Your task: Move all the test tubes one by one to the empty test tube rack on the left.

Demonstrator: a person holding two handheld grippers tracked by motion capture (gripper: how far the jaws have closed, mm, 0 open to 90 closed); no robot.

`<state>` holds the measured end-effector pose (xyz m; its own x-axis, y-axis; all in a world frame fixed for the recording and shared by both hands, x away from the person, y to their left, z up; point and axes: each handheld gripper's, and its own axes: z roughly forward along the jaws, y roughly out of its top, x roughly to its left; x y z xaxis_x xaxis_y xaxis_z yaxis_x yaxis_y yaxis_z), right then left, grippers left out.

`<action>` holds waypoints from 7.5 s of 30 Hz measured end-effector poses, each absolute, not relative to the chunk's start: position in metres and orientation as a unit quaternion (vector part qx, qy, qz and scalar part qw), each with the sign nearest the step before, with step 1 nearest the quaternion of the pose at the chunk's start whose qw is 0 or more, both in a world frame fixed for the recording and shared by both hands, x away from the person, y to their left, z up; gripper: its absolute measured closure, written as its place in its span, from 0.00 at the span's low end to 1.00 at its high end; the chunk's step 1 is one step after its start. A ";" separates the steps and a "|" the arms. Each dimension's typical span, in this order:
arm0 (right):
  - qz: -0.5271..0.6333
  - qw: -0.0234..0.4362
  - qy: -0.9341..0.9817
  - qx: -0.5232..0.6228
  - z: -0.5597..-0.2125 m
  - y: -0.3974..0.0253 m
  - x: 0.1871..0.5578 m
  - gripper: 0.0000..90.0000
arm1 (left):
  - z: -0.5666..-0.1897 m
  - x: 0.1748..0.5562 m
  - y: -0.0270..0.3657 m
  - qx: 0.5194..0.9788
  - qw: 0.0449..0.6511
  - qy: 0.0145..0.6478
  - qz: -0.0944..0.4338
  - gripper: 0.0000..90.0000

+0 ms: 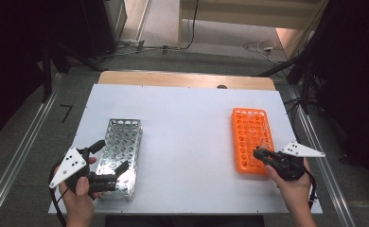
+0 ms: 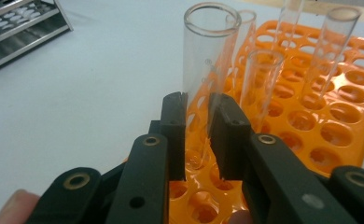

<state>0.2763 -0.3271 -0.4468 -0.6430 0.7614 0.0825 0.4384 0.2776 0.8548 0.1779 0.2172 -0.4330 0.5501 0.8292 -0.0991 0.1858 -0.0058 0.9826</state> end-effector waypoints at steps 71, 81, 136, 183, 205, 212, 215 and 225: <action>0.453 0.058 0.870 0.188 -0.446 -0.156 0.220 0.82 | -0.431 0.182 0.074 0.754 0.565 0.310 0.128 0.48; 0.445 0.055 0.878 0.169 -0.448 -0.145 0.214 0.82 | -0.433 0.181 0.060 0.768 0.564 0.281 0.113 0.63; 0.468 0.039 0.867 0.167 -0.448 -0.149 0.218 0.75 | -0.431 0.182 0.065 0.764 0.557 0.293 0.138 0.83; 0.517 0.108 0.796 0.294 -0.432 -0.262 0.248 0.00 | -0.395 0.207 0.119 0.728 0.559 0.347 0.193 0.83; 0.516 0.121 0.783 0.326 -0.435 -0.295 0.252 0.00 | -0.375 0.246 0.164 0.692 0.563 0.387 0.234 0.83; 0.514 0.121 0.782 0.332 -0.436 -0.302 0.252 0.00 | -0.374 0.265 0.178 0.678 0.563 0.402 0.249 0.83; 0.513 0.122 0.782 0.332 -0.437 -0.301 0.252 0.00 | -0.375 0.276 0.184 0.673 0.561 0.411 0.253 0.83; 0.516 0.126 0.776 0.341 -0.437 -0.307 0.254 0.00 | -0.385 0.300 0.201 0.657 0.550 0.444 0.262 0.83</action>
<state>0.2541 -0.3073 -0.4371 -0.7354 0.6594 0.1562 0.3995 0.2357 0.8859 0.2996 0.2007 -0.3848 0.4674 0.8722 -0.1442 0.2954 -0.0004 0.9554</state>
